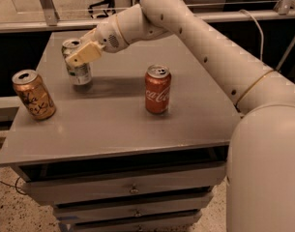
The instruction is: Move 7up can near orange can
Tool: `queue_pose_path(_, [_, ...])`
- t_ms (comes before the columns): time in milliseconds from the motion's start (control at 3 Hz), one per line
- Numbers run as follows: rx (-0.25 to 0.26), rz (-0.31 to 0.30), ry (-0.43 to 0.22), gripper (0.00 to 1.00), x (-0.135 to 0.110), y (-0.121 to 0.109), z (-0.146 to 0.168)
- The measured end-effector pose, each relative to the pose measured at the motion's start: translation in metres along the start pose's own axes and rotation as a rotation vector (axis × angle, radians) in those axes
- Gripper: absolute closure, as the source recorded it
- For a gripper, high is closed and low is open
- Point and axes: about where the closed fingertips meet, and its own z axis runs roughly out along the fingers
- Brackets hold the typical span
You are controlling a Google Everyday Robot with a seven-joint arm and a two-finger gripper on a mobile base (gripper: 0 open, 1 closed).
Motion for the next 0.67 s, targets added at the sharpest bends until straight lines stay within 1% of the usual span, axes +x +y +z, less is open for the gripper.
queue_pose_path(333, [-0.048, 0.001, 0.004, 1.00, 0.002, 0.016, 0.005])
queue_pose_path(667, [-0.089, 0.000, -0.011, 1.00, -0.002, 0.033, 0.010])
